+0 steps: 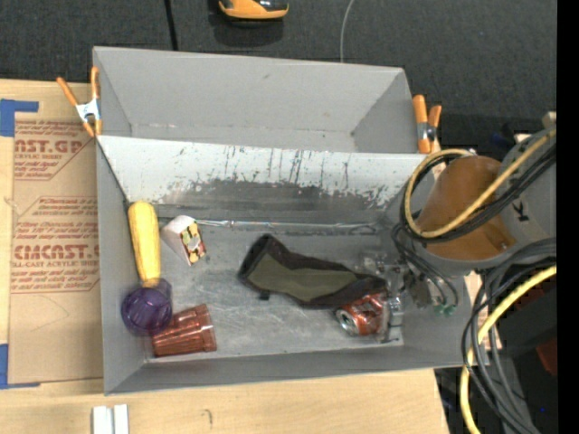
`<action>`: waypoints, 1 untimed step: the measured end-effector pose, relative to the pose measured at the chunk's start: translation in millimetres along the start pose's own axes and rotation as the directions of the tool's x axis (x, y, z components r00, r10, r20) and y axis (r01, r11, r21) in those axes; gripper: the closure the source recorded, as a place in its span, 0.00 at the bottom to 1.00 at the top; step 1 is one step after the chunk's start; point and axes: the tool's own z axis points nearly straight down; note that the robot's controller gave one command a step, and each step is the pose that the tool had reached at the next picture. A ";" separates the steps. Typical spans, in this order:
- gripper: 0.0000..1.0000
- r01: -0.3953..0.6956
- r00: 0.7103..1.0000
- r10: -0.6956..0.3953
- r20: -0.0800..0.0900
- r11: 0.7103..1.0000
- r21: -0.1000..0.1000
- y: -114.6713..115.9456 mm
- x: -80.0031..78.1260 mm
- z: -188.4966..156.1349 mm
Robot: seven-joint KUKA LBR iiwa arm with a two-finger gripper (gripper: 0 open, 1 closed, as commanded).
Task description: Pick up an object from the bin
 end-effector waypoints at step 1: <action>1.00 -0.038 0.999 0.038 -0.003 0.999 -0.001 9.9 11.0 14.1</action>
Offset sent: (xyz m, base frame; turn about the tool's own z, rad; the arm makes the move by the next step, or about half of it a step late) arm 0.0000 0.0000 0.0000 0.0000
